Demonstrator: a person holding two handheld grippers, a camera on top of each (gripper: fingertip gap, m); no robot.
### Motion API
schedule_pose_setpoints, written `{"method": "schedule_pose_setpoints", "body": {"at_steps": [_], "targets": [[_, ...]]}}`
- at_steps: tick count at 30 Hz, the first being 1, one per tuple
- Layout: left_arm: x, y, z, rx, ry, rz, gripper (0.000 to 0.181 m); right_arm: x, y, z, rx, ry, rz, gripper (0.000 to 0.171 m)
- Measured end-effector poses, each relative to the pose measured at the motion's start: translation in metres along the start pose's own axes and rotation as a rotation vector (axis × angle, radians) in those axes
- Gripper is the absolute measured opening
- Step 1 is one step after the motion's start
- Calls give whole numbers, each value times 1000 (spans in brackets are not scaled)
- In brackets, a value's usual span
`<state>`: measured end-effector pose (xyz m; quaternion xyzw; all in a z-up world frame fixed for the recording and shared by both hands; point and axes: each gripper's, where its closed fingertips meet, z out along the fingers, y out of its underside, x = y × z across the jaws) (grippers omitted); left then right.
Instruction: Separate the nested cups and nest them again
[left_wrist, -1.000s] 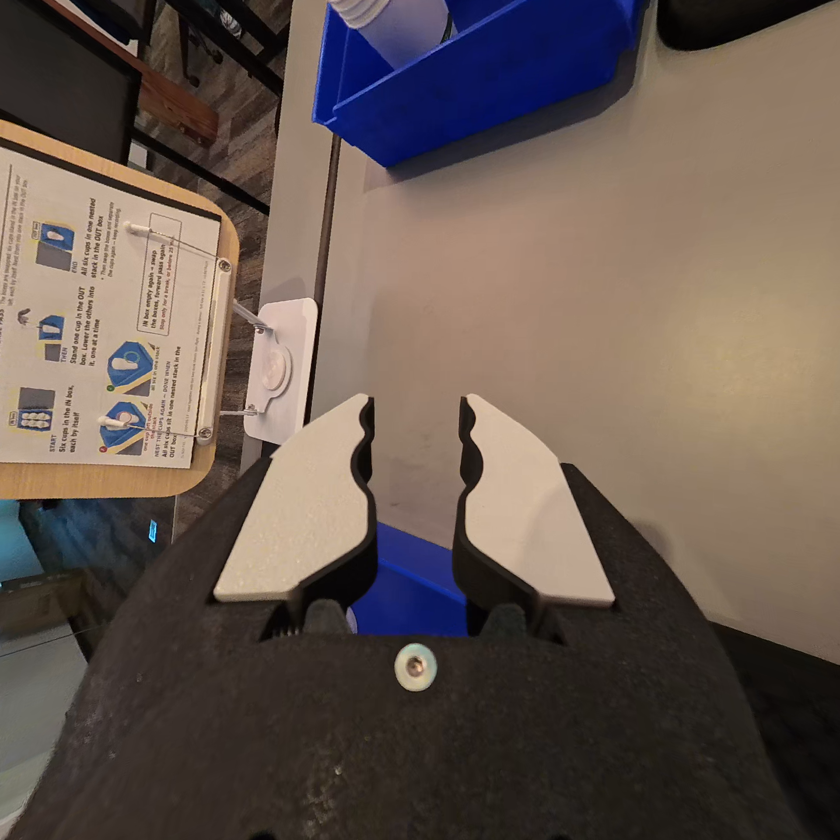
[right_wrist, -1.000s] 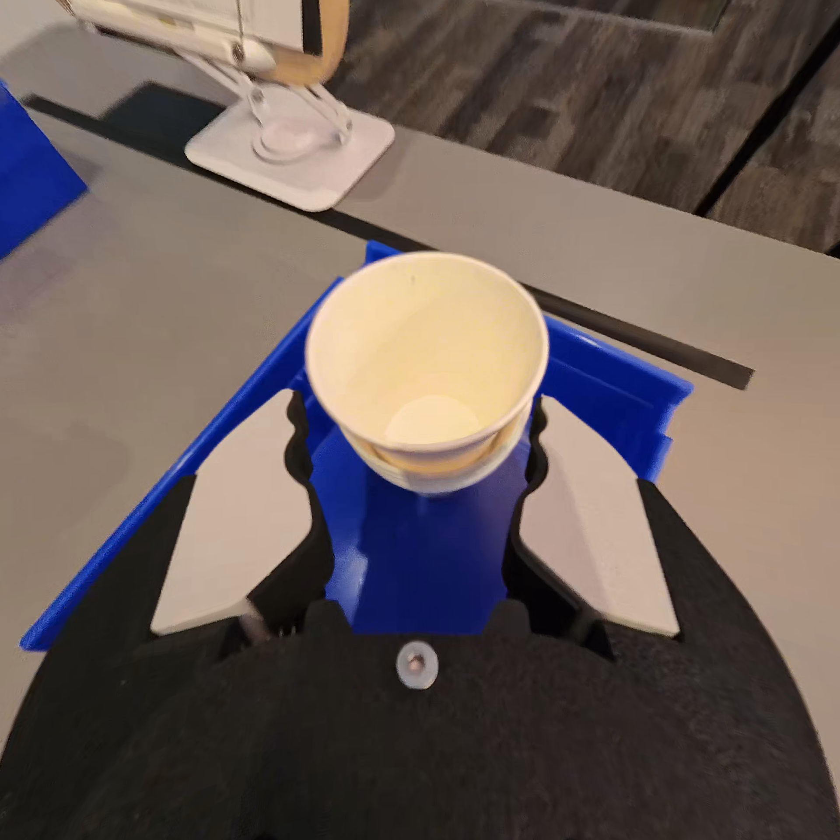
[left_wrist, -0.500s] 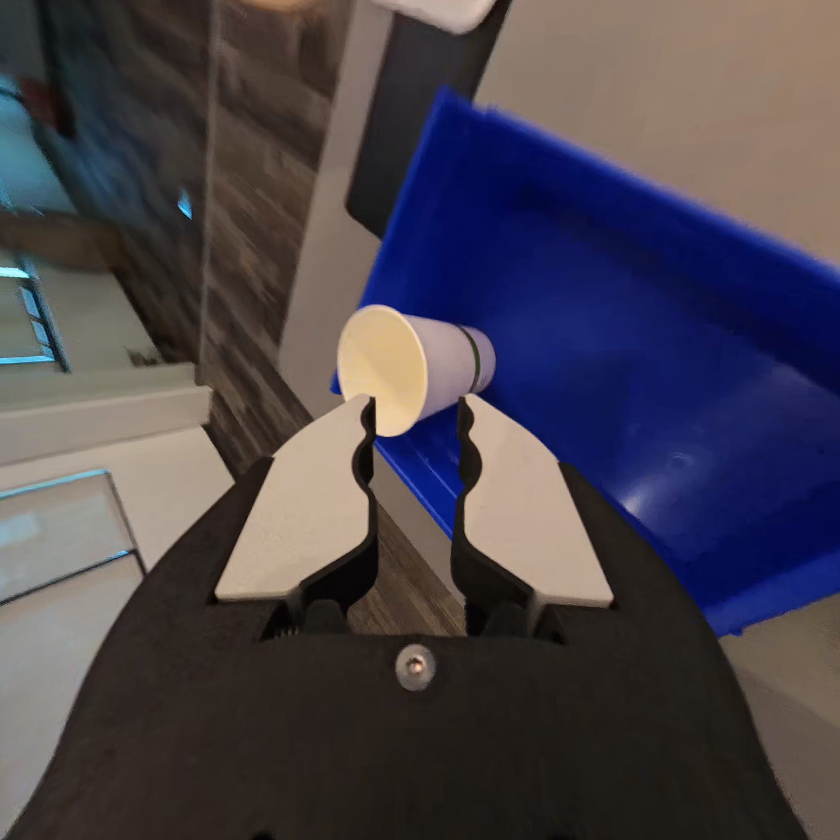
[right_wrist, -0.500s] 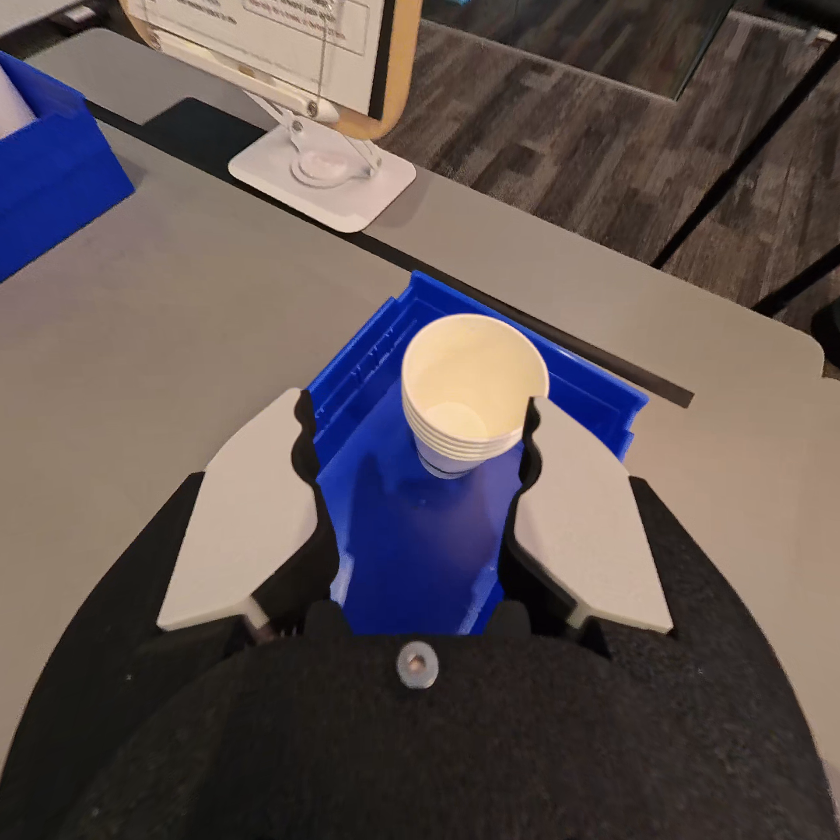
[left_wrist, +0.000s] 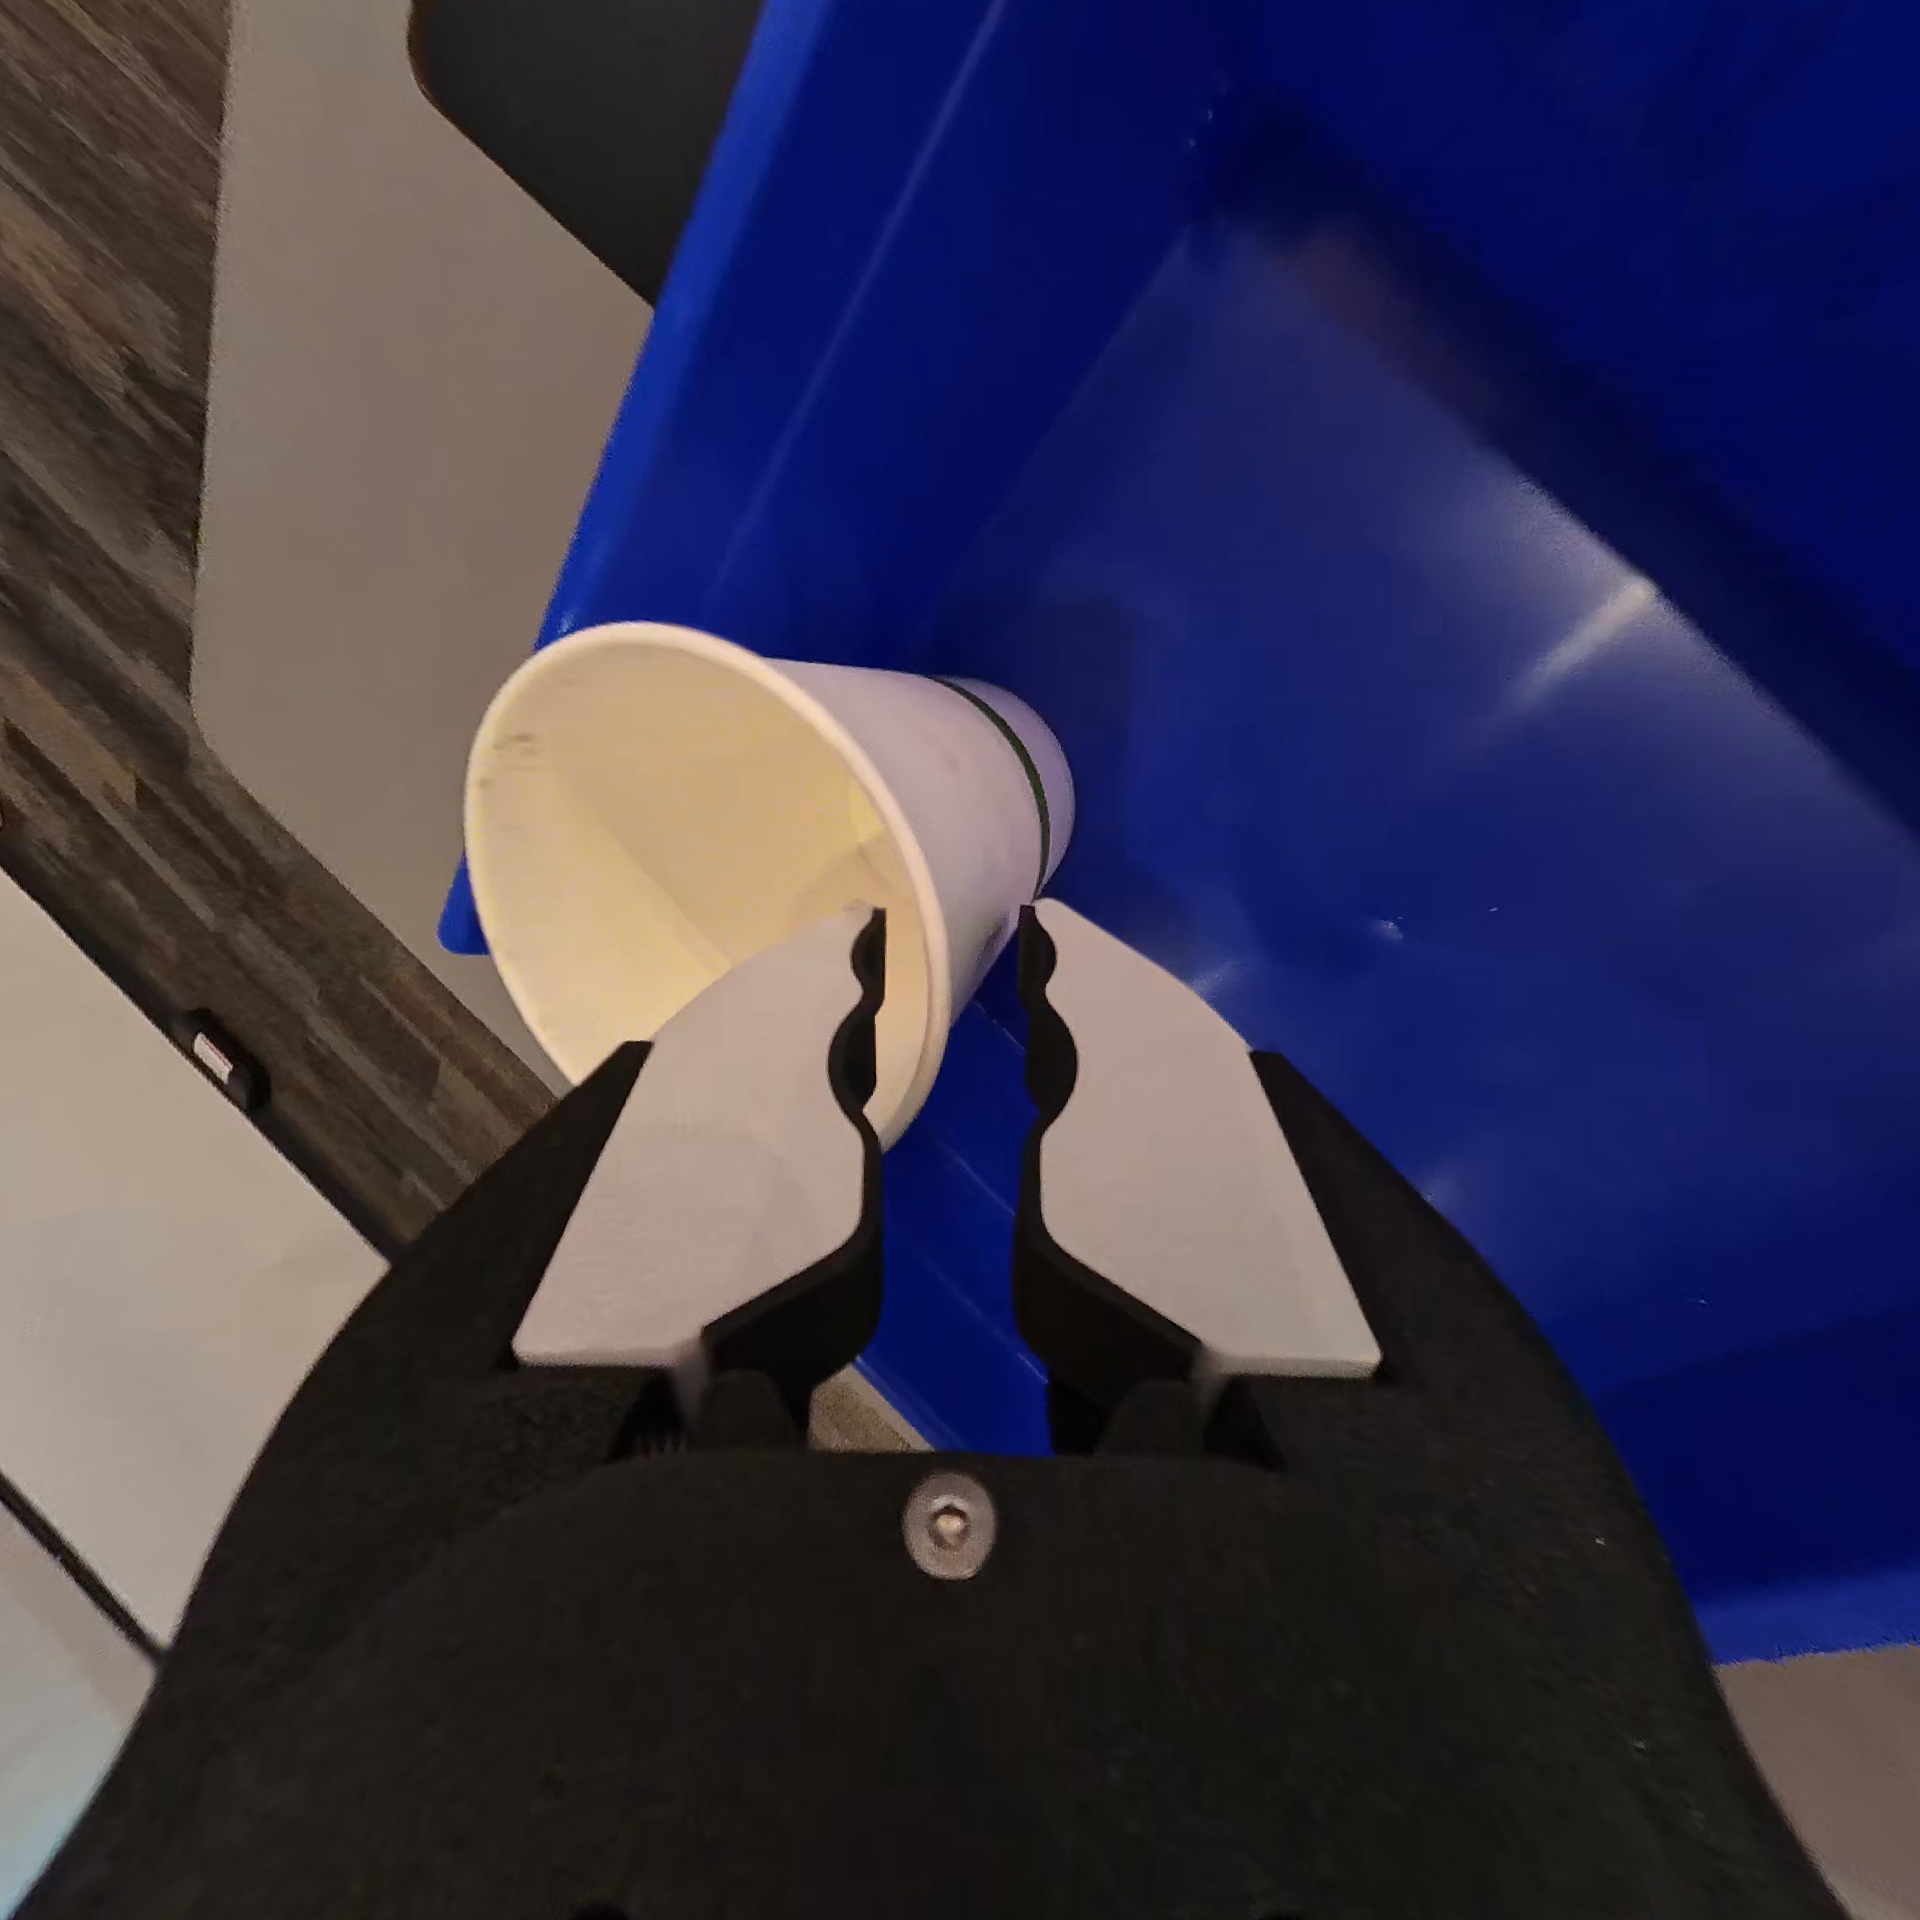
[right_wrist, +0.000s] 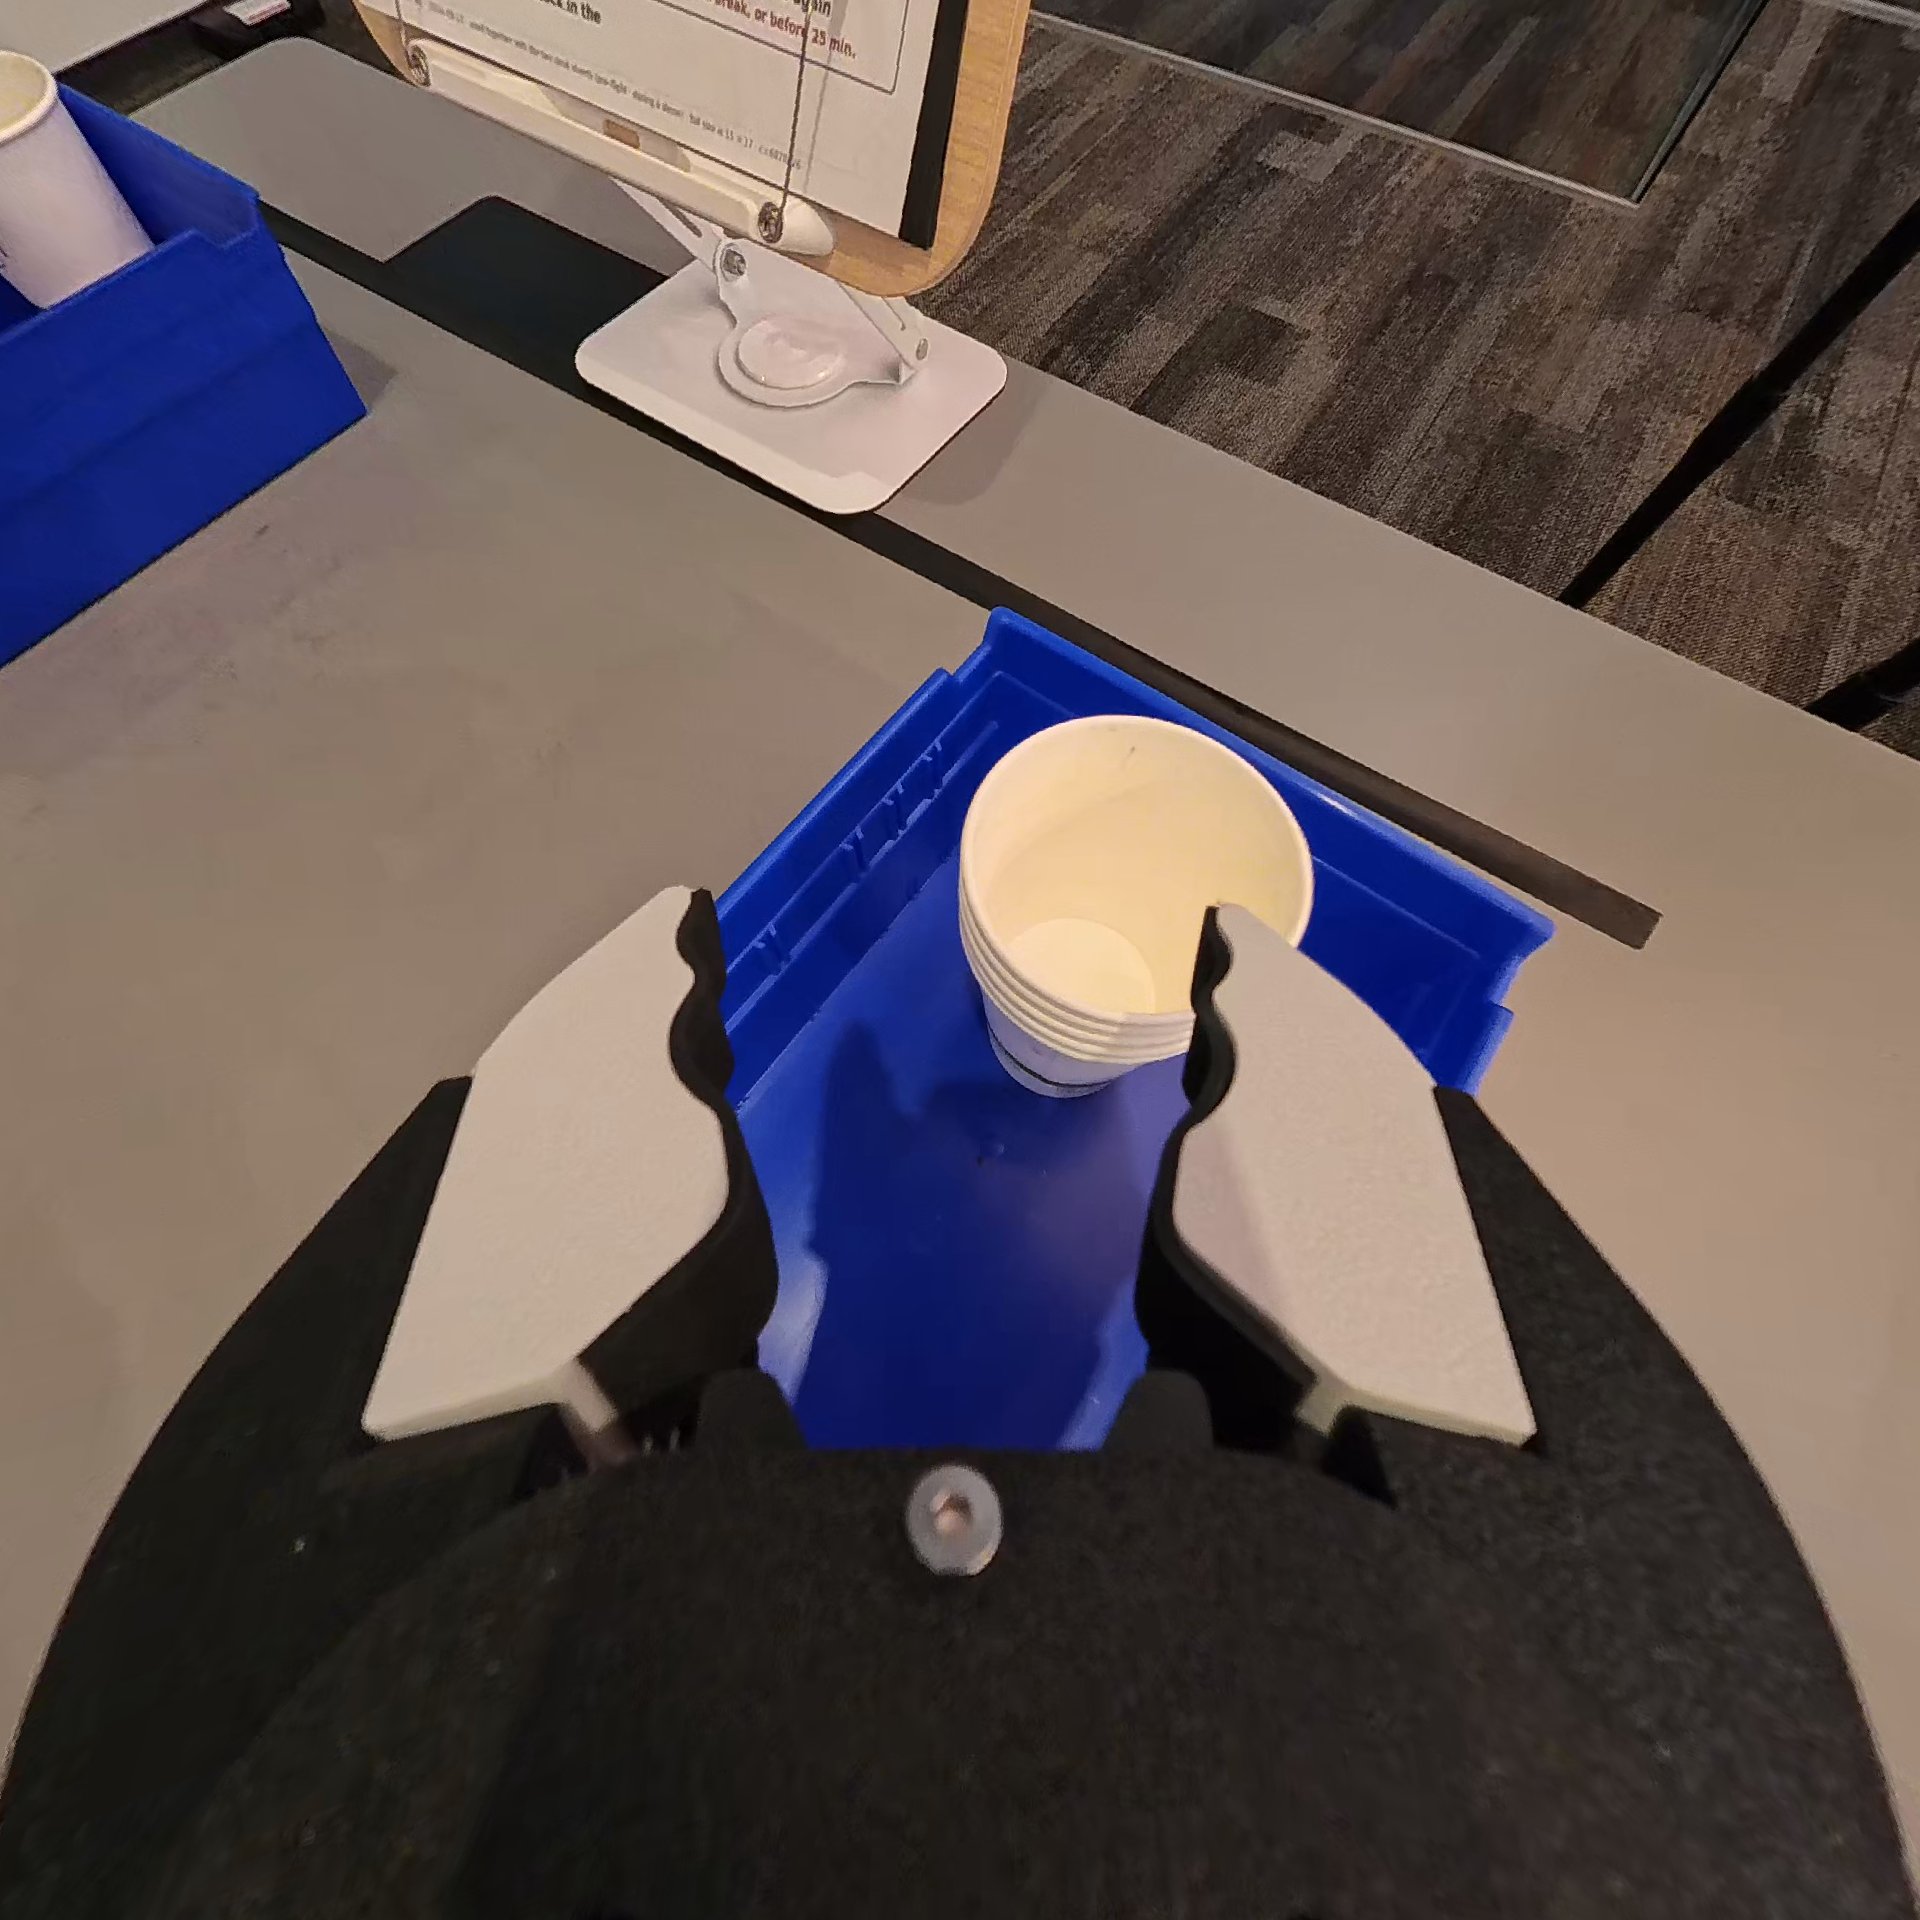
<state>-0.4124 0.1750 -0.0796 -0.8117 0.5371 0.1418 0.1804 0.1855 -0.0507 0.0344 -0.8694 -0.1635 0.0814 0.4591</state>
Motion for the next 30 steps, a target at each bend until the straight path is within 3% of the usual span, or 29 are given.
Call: {"method": "schedule_pose_setpoints", "body": {"at_steps": [4,10,14,18,22,26,30], "targets": [[2,-3,-4,27,32,-5,8,1,-1,0,-1,2,-4,85],[11,5,-11,17,89,-6,2,1,2,2,0,-17,8,84],[10,1,-33,76,81,-10,2,2,4,1,0,-15,13,83],[8,-5,-73,133,59,25,1,-1,1,0,7,-18,3,83],[23,-33,-130,301,114,61,2,-10,-8,-1,29,-27,-33,83],[62,-74,-189,490,198,174,2,-42,-32,-3,105,-101,-130,83],[119,-109,-230,601,283,345,1,-103,-60,-4,202,-266,-275,82]]}}
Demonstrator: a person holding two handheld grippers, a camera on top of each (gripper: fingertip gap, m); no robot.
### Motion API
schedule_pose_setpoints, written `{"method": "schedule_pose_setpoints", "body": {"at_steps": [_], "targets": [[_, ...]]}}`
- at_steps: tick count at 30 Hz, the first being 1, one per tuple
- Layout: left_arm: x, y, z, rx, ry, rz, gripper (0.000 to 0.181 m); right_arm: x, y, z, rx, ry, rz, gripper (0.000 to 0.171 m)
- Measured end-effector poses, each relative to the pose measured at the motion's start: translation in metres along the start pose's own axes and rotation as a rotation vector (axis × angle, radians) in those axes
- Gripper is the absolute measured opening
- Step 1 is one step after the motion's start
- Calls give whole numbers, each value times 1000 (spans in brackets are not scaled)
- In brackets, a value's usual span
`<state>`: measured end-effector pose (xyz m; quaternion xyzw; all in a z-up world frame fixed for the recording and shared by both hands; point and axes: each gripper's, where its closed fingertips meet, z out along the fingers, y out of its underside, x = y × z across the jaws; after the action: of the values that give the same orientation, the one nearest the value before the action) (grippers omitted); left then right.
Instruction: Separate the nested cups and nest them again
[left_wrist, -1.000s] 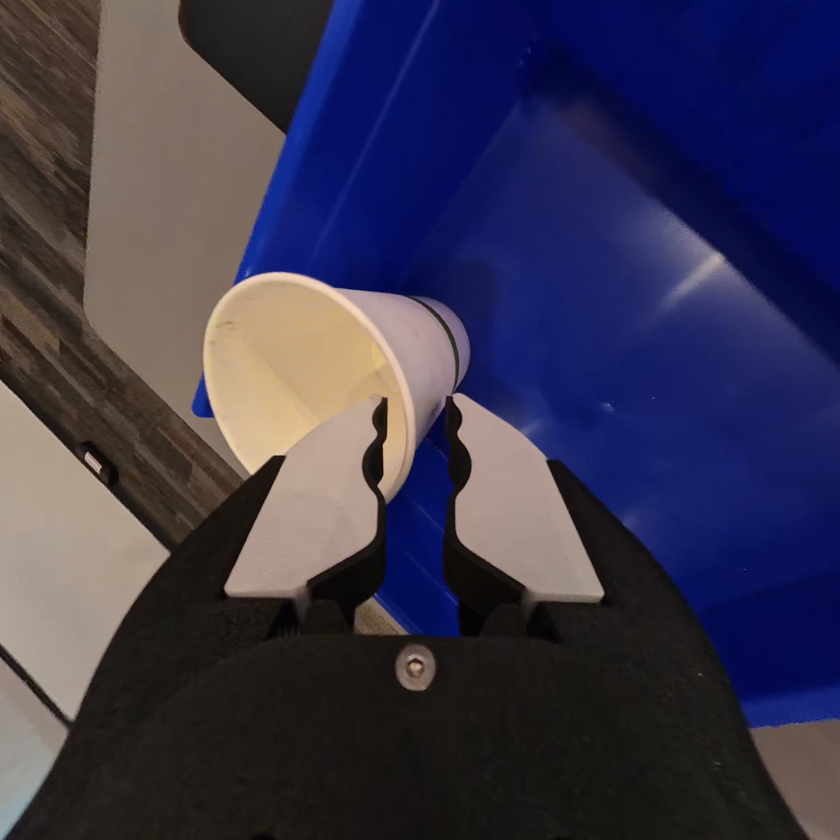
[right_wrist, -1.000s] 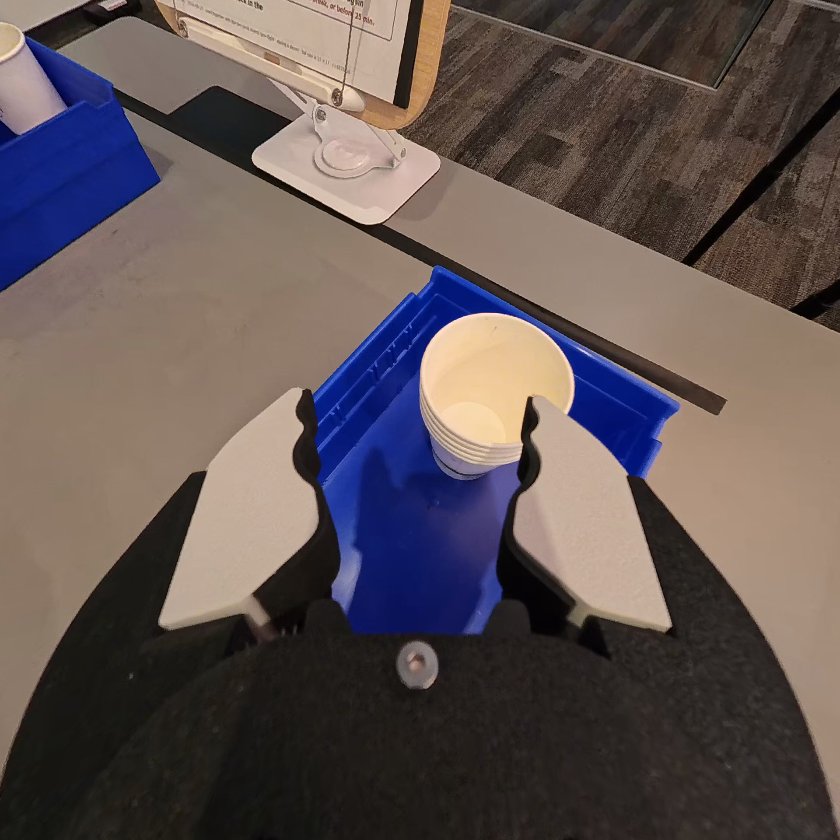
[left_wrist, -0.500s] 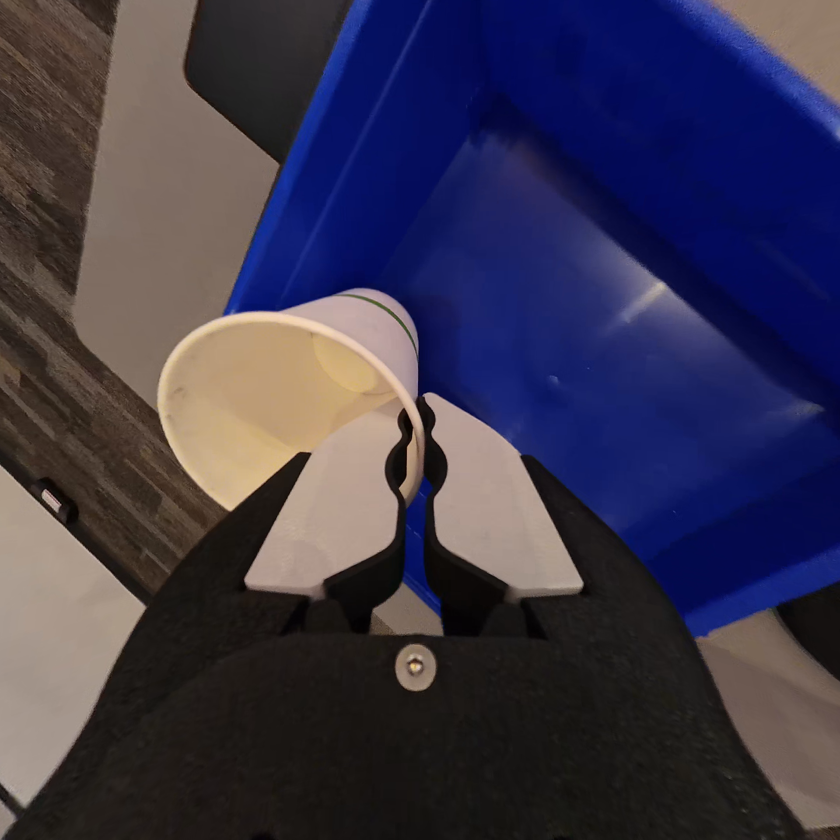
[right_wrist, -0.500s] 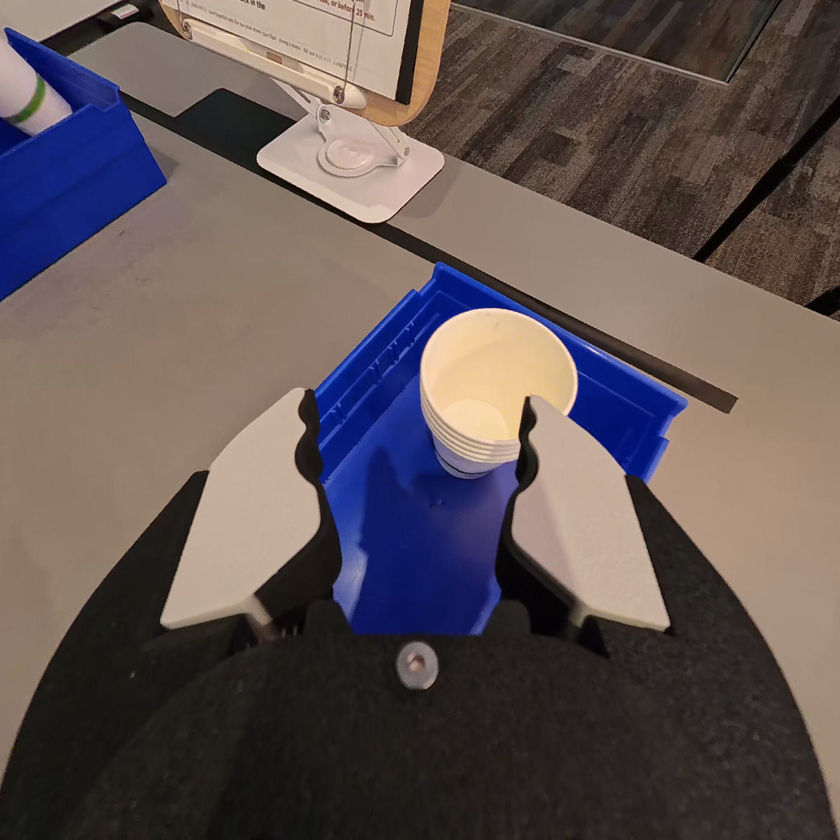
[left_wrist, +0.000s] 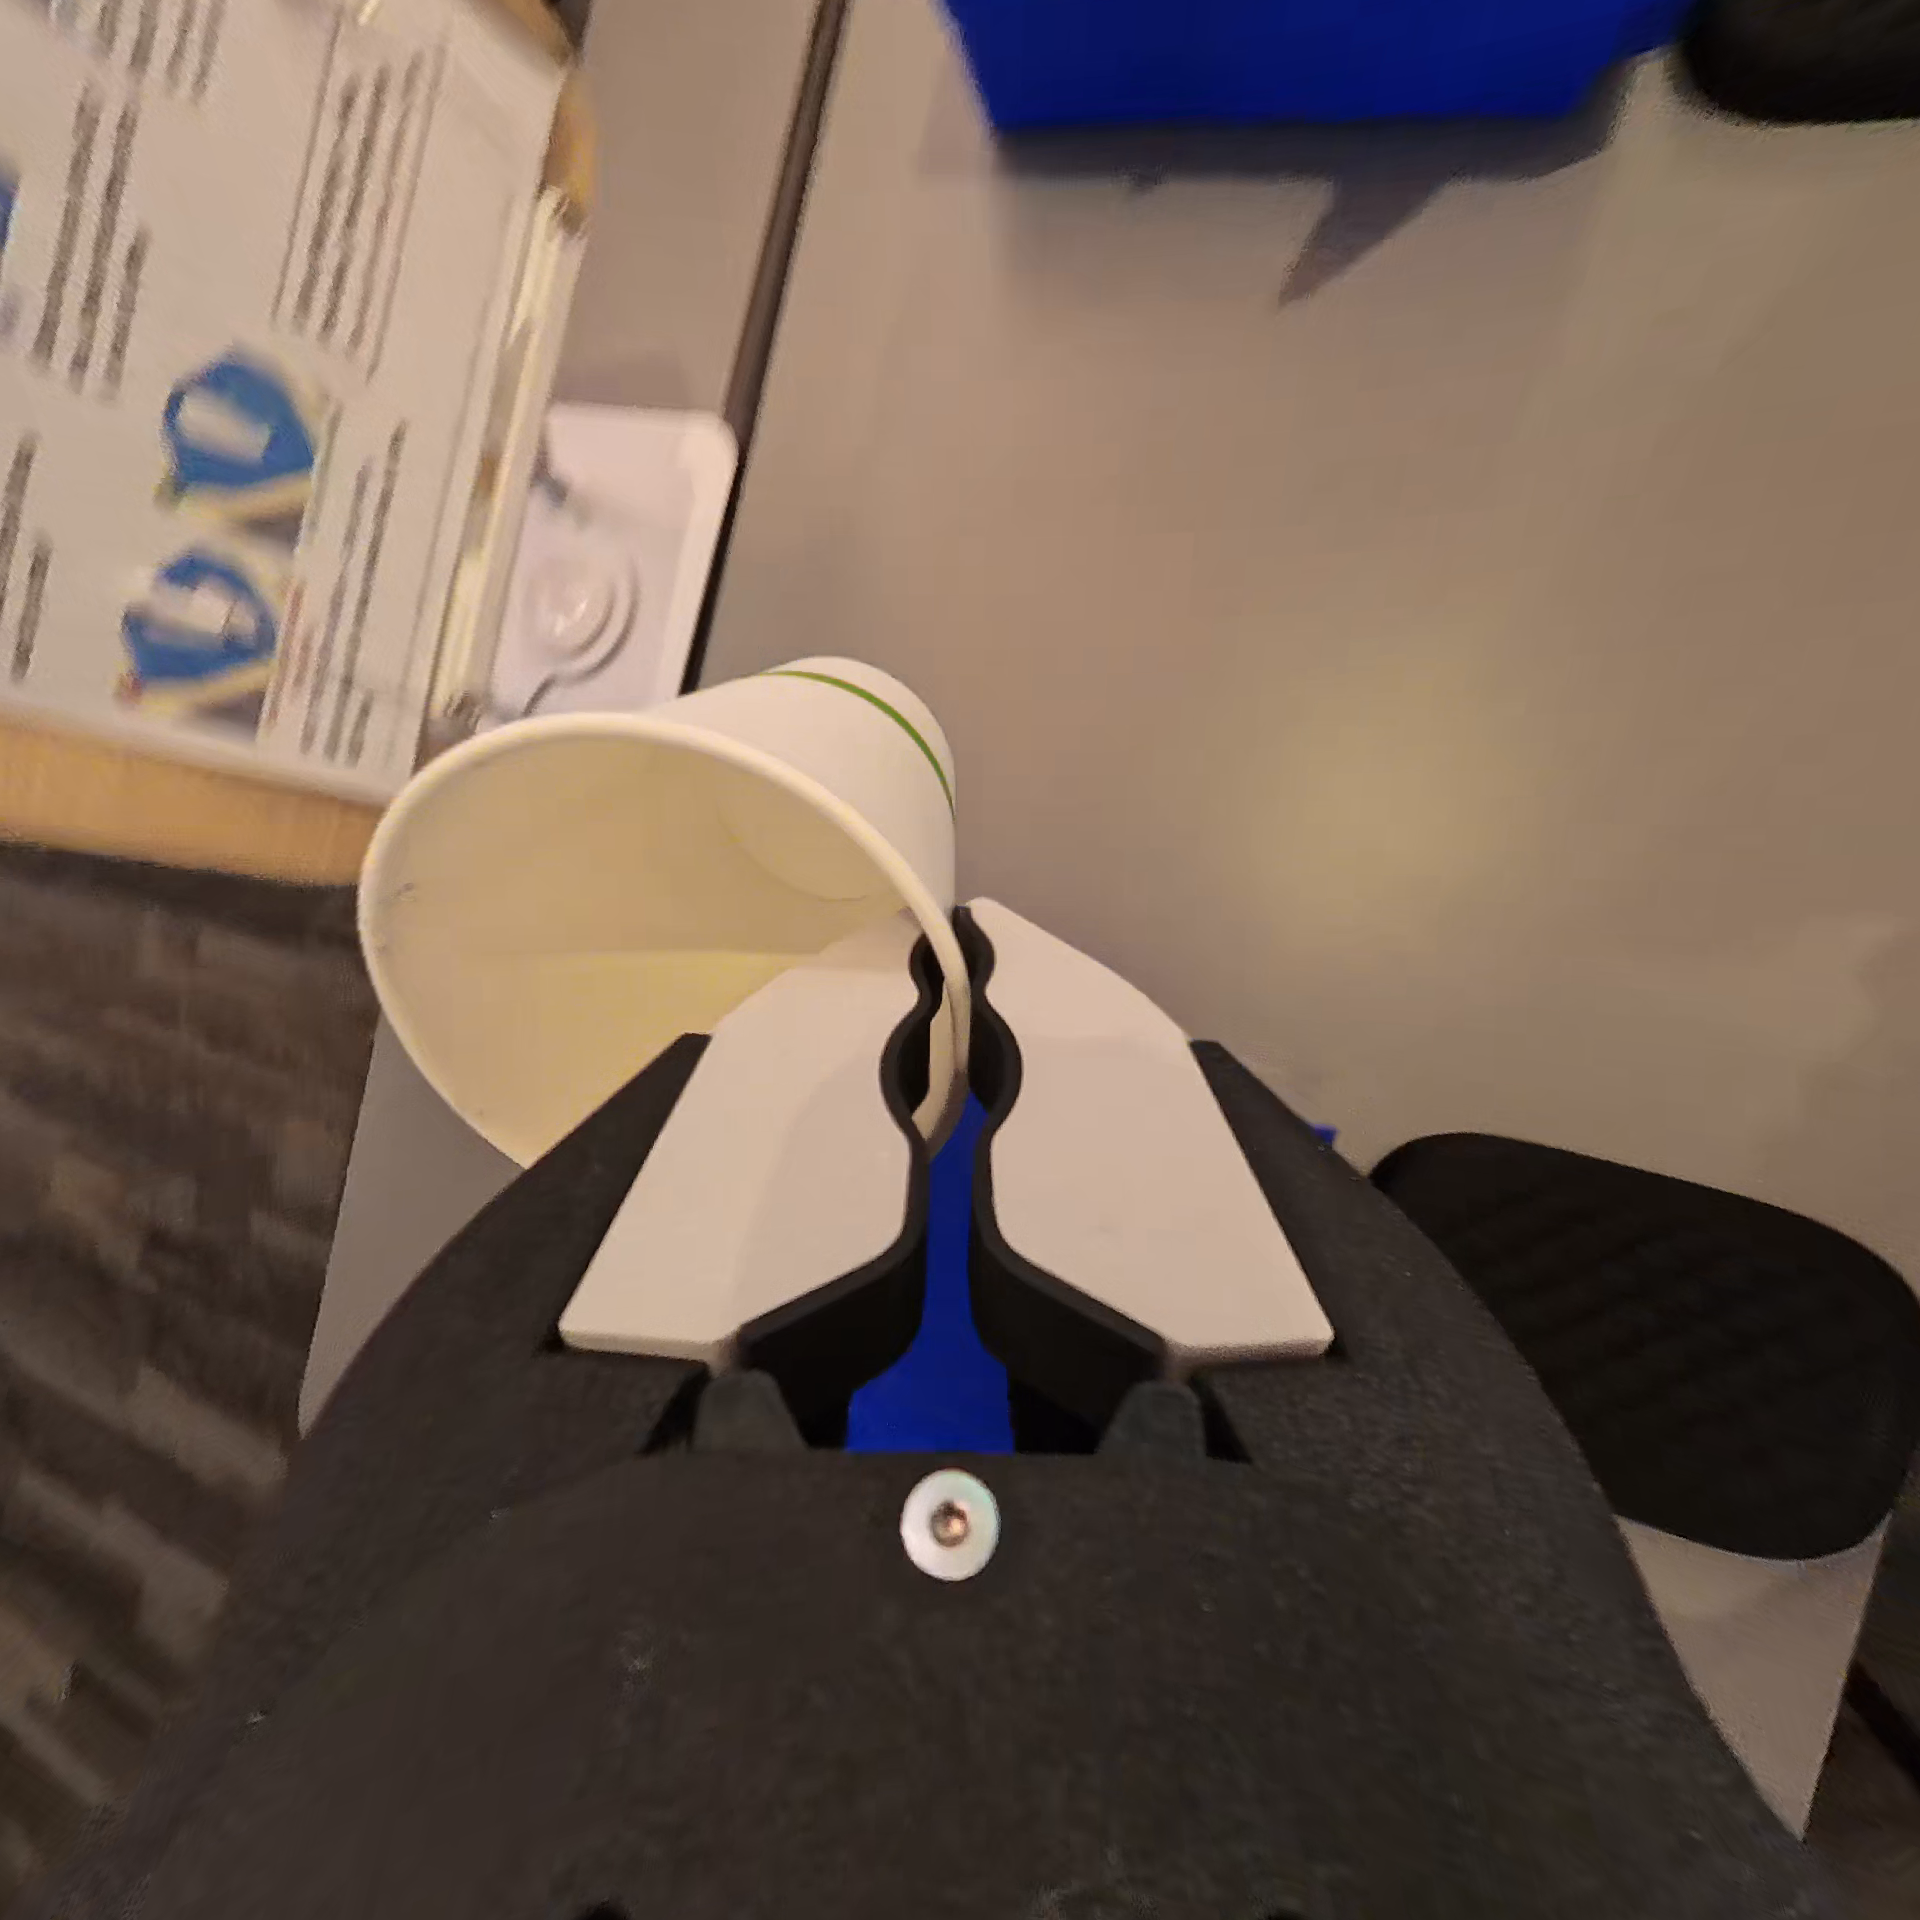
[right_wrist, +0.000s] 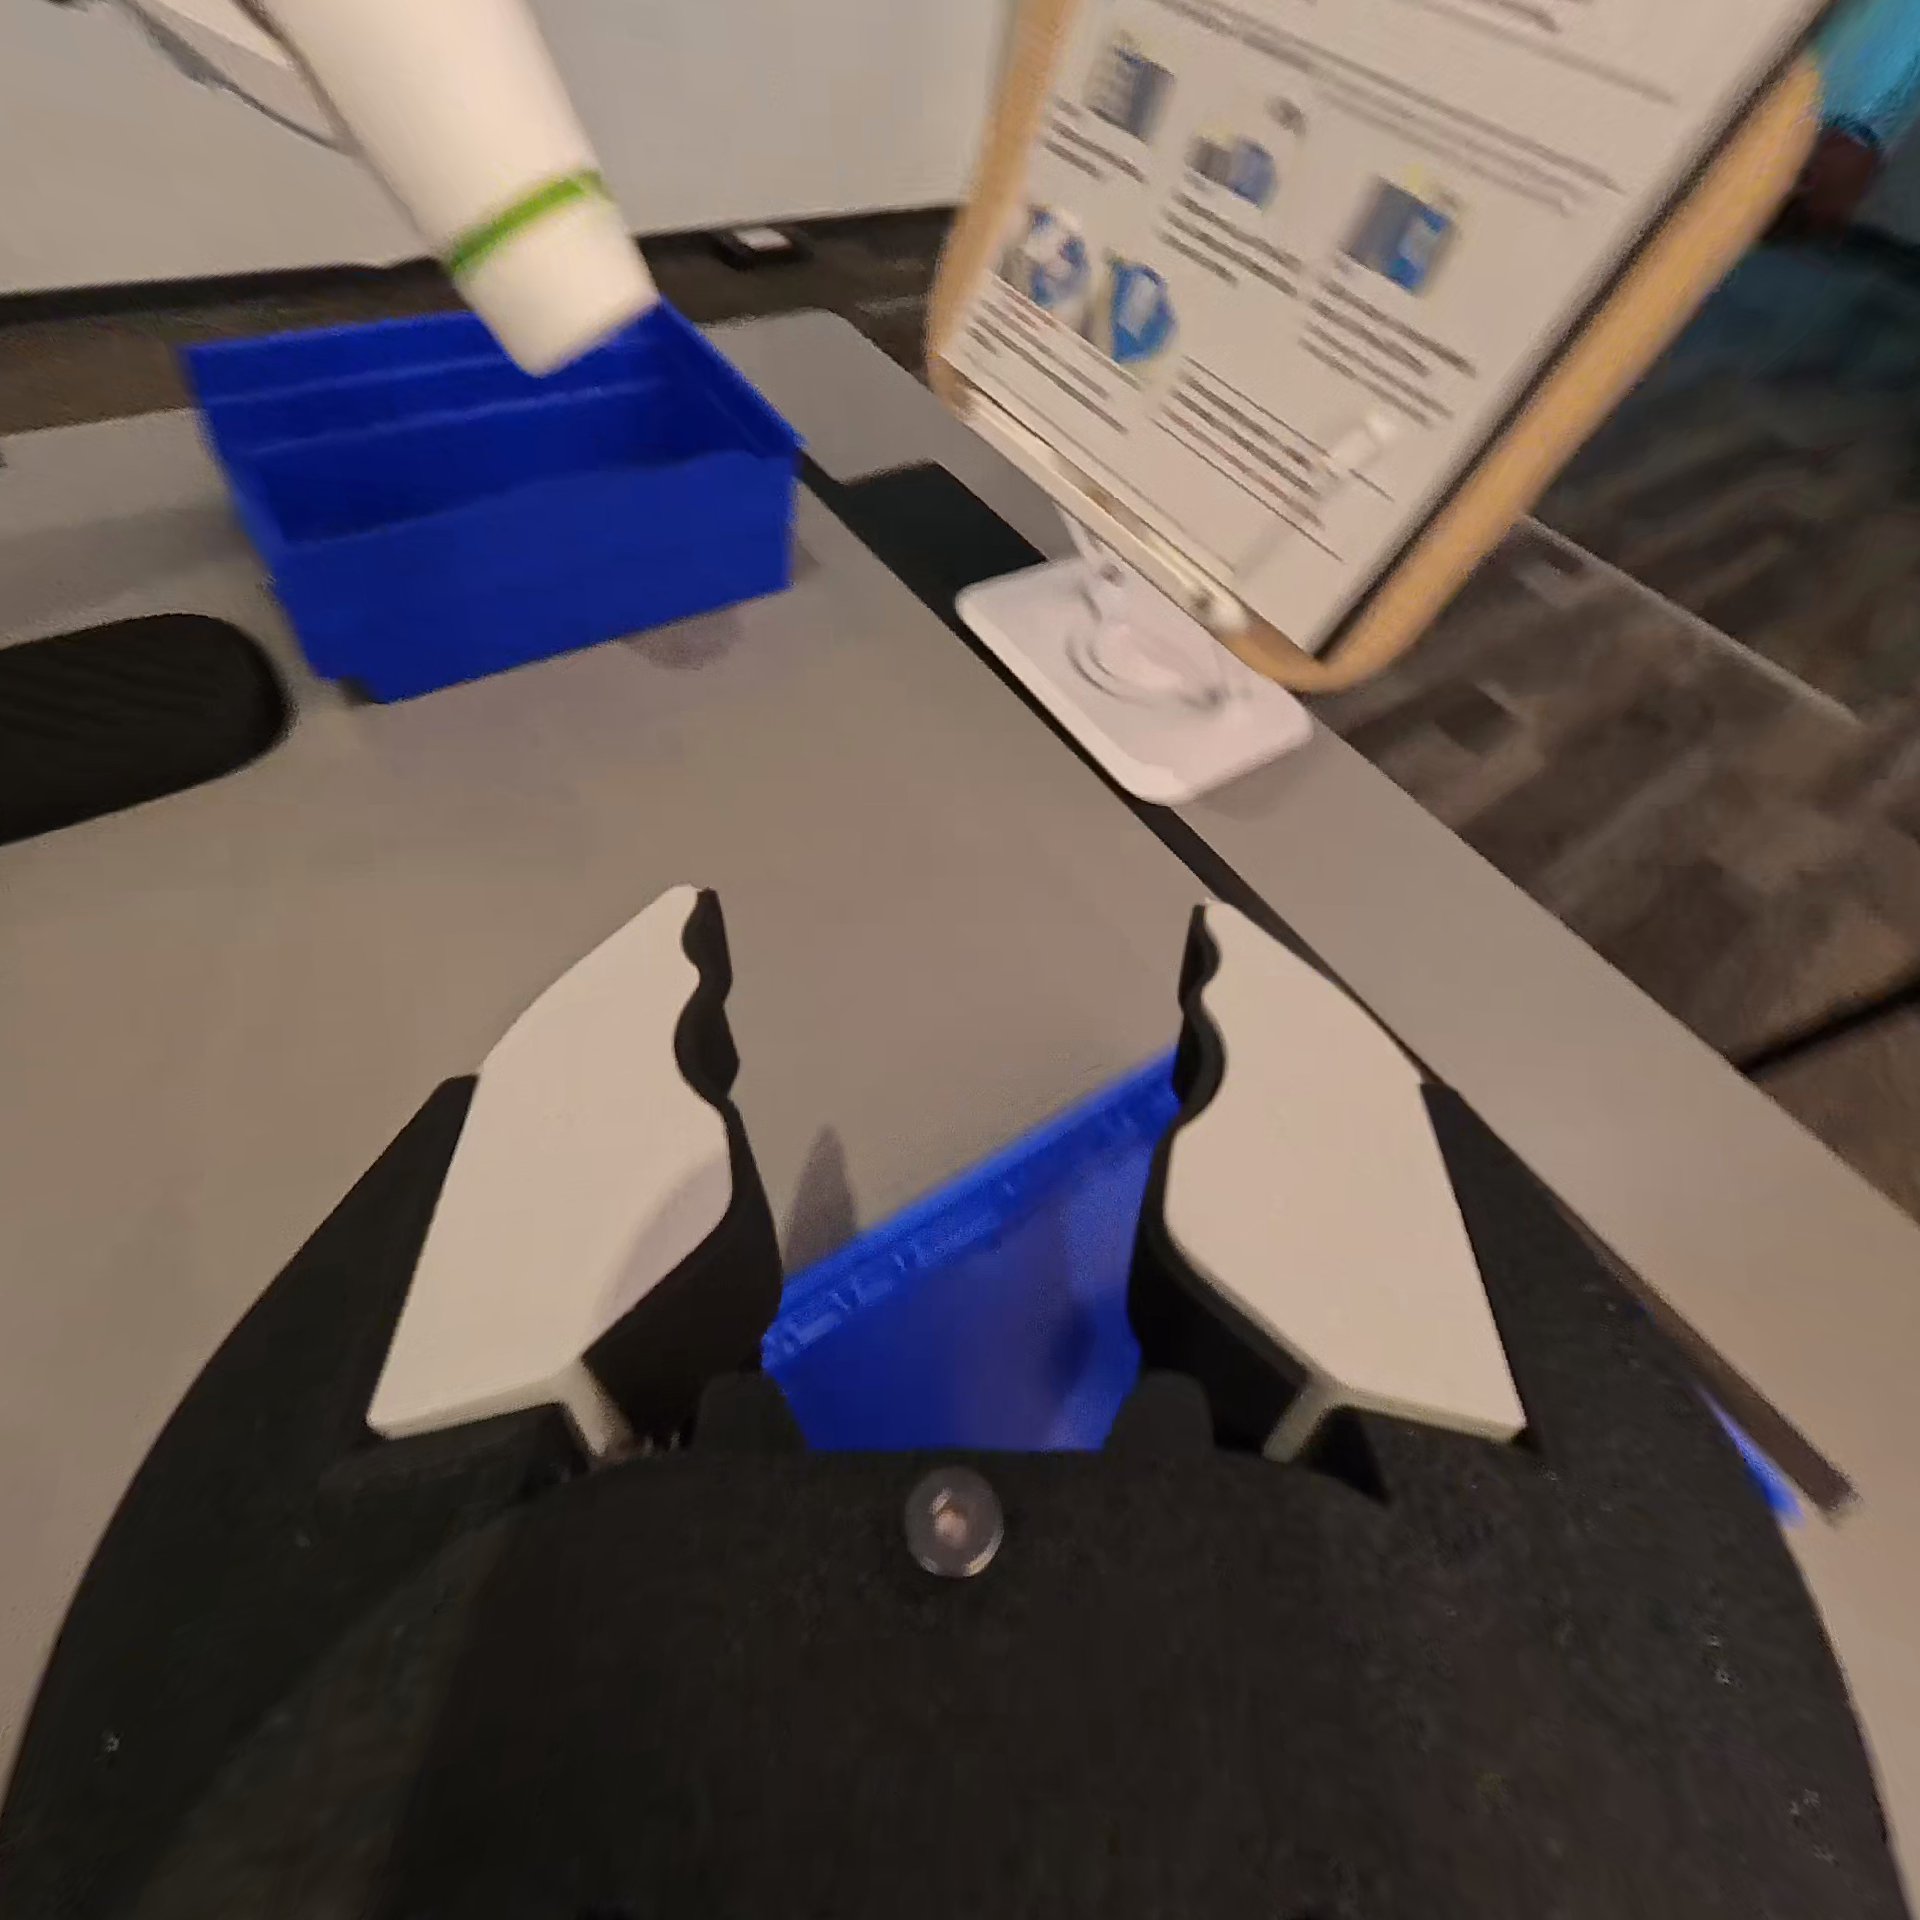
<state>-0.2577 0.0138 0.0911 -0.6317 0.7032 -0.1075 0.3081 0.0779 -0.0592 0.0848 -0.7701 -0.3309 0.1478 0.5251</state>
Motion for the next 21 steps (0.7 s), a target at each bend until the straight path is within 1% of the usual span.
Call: {"method": "schedule_pose_setpoints", "body": {"at_steps": [3,6,9,11,15,21], "targets": [[31,-33,14,20,73,110,1,-44,-27,21,54,-128,-100,83],[61,-59,33,24,143,202,1,-90,-52,44,133,-234,-209,84],[85,-76,51,4,179,290,1,-128,-64,69,164,-325,-227,87],[98,-85,61,-10,194,342,1,-138,-64,87,149,-330,-220,90],[116,-94,73,-38,221,414,1,-155,-47,111,64,-399,-202,94],[133,-97,76,-65,265,471,1,-170,-31,125,2,-491,-198,94]]}}
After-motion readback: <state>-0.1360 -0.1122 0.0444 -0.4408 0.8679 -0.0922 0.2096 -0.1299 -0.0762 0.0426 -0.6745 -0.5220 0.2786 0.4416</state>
